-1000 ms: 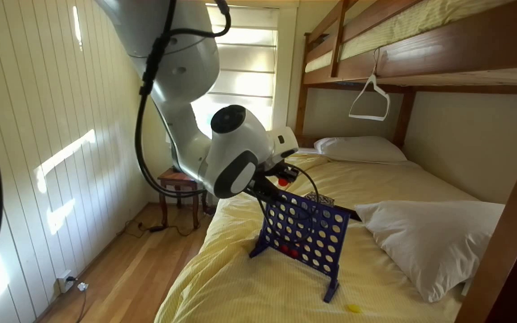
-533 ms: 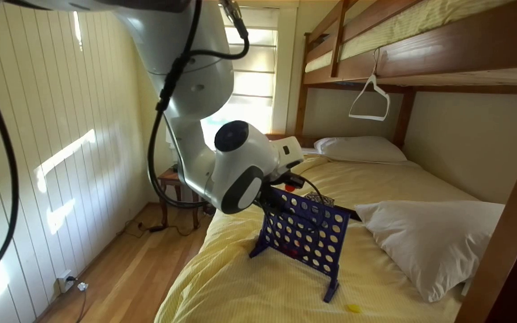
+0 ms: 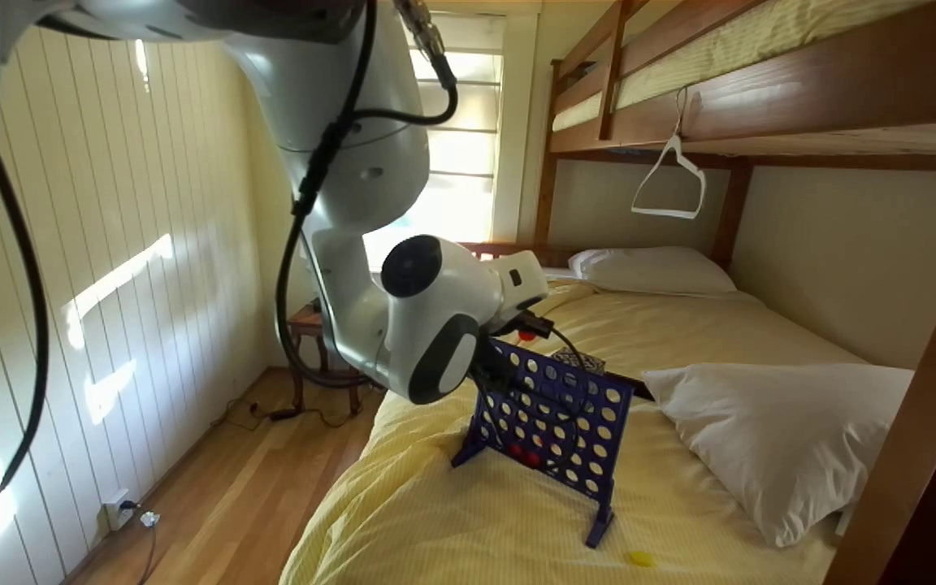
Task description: Put one orange chip in the blue gameboard.
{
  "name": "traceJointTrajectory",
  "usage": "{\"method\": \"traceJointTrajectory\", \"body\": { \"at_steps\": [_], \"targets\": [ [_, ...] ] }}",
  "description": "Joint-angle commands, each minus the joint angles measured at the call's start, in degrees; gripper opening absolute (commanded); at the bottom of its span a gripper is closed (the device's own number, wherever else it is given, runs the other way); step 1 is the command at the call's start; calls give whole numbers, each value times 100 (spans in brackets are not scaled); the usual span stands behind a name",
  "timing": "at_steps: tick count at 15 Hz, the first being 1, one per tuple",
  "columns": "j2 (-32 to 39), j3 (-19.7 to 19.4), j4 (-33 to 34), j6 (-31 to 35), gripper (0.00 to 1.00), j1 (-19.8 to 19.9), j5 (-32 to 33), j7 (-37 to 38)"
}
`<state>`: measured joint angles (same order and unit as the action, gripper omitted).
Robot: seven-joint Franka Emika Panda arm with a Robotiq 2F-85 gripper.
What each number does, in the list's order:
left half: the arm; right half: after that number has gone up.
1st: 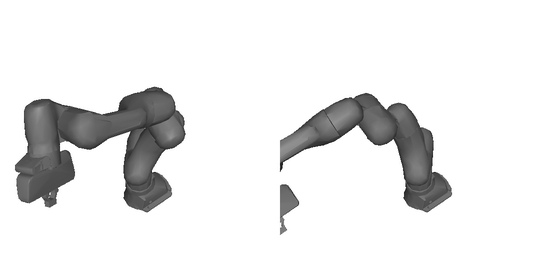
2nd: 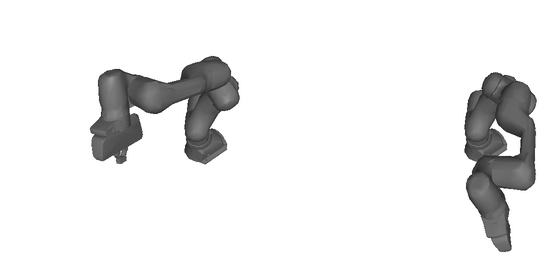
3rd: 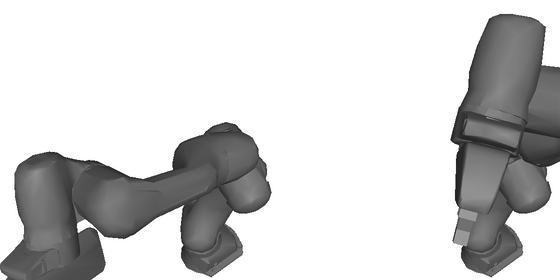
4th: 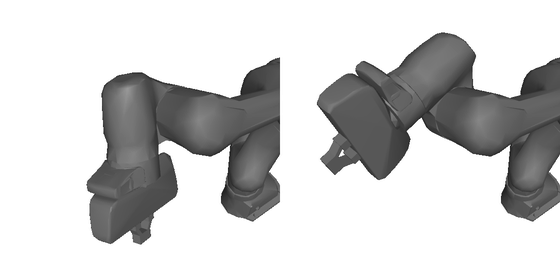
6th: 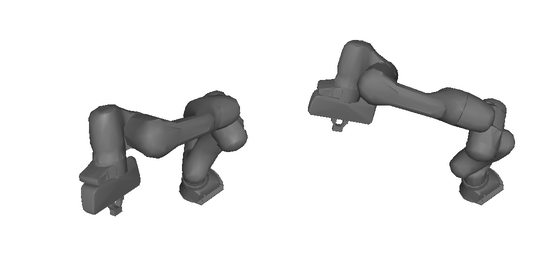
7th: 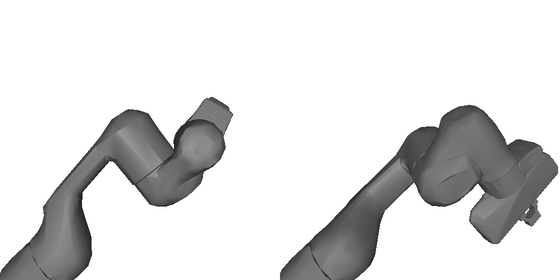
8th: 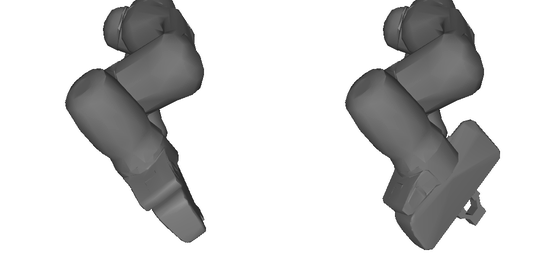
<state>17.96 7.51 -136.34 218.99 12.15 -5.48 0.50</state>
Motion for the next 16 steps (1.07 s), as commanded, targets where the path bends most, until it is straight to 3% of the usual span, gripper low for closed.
{"method": "traceJointTrajectory", "body": {
  "at_steps": [1, 16],
  "targets": [
    [104, -363, -35, 281, 9, -287, 321, 368],
    [342, -613, 35, 566, 9, -593, 244, 501]
  ]
}}
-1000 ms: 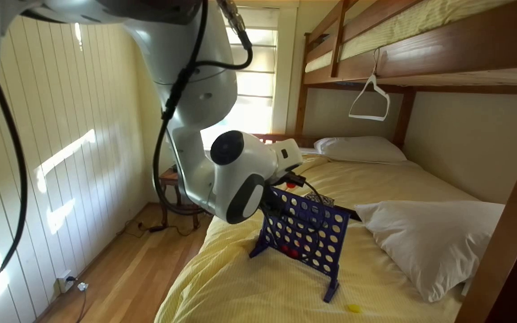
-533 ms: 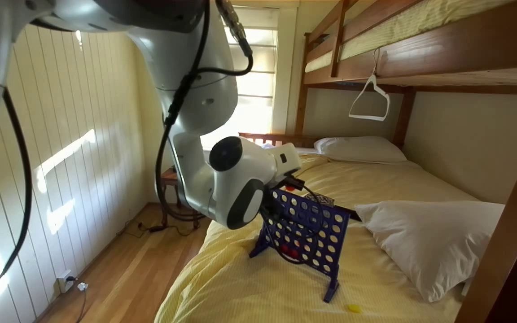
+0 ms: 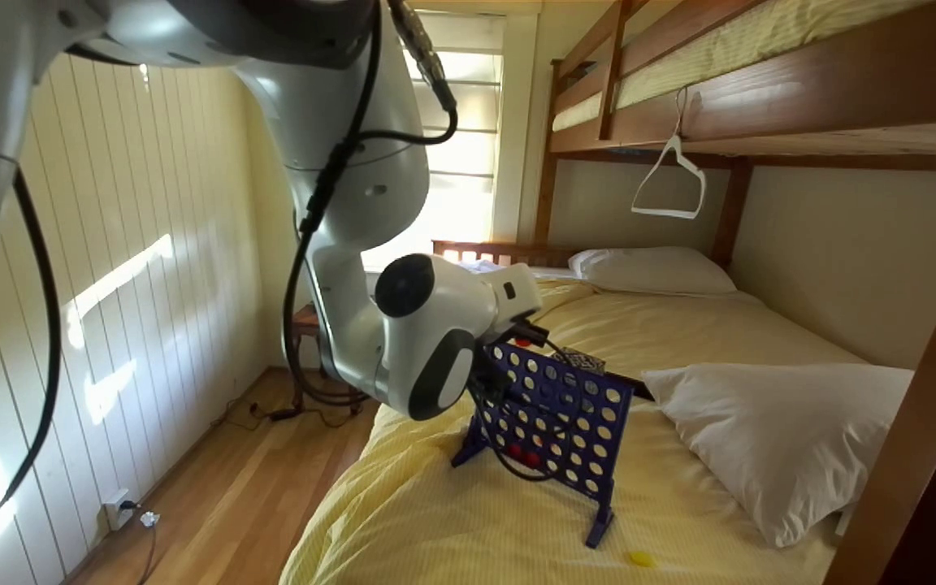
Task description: Put one orange chip in the blue gameboard.
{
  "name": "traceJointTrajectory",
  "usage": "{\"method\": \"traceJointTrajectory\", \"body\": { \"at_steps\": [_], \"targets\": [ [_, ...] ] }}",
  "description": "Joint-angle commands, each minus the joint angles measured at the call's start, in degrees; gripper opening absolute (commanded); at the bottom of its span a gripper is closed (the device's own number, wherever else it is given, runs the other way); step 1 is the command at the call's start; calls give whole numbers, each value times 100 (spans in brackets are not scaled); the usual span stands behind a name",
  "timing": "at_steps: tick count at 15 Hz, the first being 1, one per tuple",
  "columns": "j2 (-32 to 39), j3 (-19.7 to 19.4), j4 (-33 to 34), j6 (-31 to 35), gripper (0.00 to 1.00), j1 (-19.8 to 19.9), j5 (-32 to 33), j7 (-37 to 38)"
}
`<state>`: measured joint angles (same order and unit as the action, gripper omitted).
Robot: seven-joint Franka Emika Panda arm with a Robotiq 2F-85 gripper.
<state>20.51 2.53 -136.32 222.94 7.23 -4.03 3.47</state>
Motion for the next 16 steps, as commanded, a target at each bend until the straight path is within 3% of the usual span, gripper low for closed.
{"method": "traceJointTrajectory", "body": {
  "at_steps": [1, 16],
  "targets": [
    [93, -115, 38, 173, 9, -110, 81, 217],
    [269, -140, 149, 317, 9, -199, -71, 313]
  ]
}}
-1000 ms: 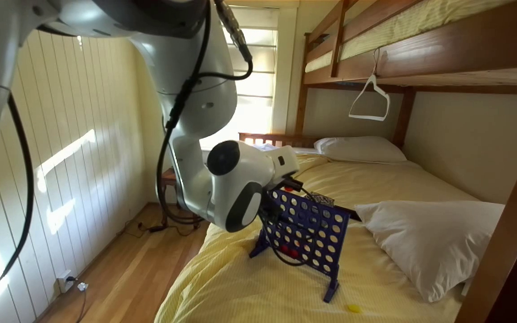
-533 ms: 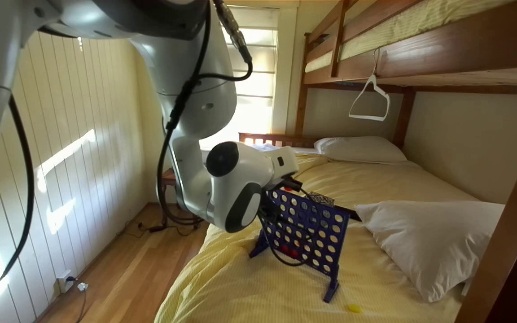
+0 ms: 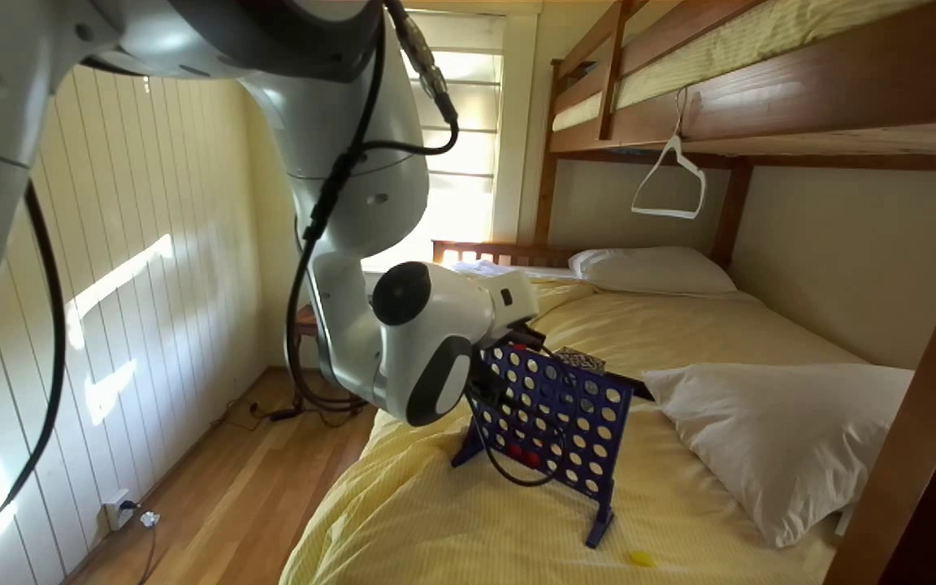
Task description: Put one orange chip in the blue gameboard.
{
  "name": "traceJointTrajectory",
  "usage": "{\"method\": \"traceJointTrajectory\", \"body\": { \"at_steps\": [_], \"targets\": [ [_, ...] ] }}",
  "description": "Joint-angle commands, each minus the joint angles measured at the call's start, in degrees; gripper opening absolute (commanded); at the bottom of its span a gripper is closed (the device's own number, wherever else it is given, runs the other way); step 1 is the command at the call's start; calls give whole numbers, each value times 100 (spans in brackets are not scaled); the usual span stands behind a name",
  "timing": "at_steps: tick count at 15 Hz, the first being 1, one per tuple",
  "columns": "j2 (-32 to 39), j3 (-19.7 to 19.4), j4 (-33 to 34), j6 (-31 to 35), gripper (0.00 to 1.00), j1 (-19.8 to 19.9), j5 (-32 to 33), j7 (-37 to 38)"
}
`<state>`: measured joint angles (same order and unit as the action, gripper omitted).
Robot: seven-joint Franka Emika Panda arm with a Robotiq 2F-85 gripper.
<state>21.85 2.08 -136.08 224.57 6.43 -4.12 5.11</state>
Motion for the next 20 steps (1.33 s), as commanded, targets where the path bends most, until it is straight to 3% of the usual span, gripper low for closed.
{"method": "traceJointTrajectory", "body": {
  "at_steps": [1, 20],
  "targets": [
    [145, -93, 137, 164, 9, -121, -90, 169],
    [308, -100, 341, 201, 9, -246, -306, 253]
  ]
}}
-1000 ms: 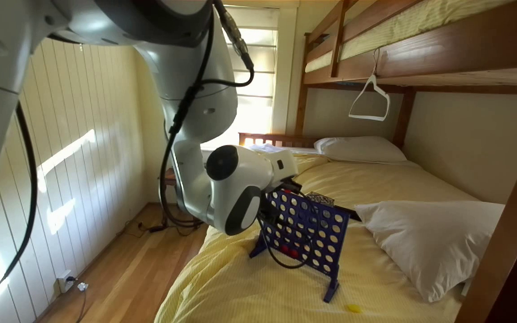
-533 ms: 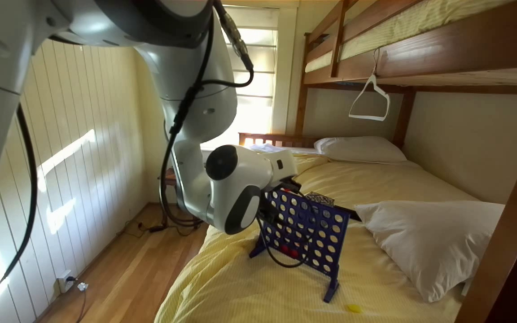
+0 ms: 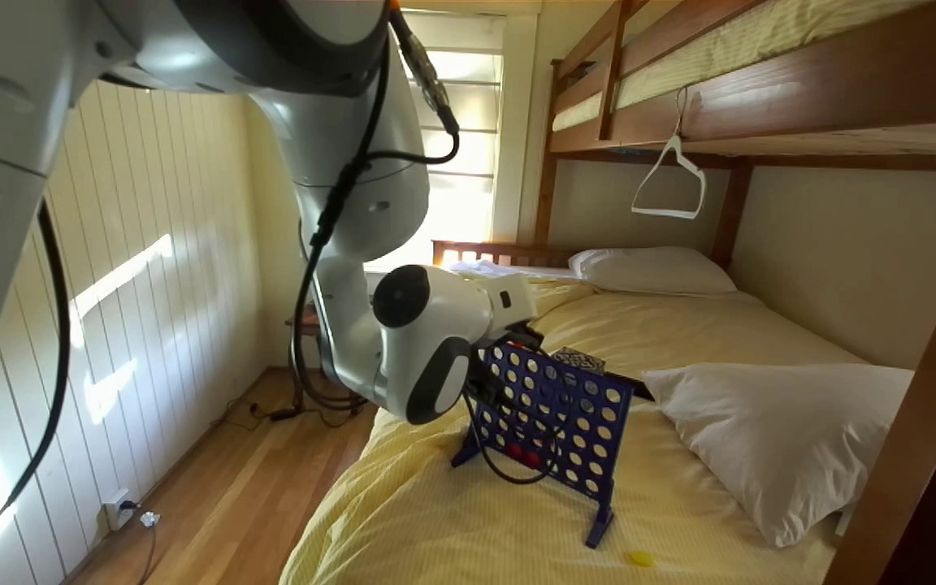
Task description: Put one orange chip in the blue gameboard.
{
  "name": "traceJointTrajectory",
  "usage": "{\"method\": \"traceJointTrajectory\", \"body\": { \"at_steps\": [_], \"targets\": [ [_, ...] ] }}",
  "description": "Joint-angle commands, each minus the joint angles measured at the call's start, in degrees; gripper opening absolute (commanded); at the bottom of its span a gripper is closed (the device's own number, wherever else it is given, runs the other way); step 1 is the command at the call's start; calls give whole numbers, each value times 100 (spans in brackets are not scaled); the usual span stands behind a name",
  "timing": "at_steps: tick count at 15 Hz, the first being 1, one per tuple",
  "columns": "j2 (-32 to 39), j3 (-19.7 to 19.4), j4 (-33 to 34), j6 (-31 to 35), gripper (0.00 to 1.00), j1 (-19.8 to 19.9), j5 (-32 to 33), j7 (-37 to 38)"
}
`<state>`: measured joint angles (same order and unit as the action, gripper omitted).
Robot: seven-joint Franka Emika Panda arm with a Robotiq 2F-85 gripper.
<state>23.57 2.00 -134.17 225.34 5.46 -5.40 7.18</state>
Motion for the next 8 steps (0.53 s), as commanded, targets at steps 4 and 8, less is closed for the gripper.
{"method": "traceJointTrajectory", "body": {
  "at_steps": [4, 8],
  "targets": [
    [144, -95, 160, 114, 9, -173, -182, 38],
    [169, -116, 173, 112, 9, -205, -205, 8]
  ]
}}
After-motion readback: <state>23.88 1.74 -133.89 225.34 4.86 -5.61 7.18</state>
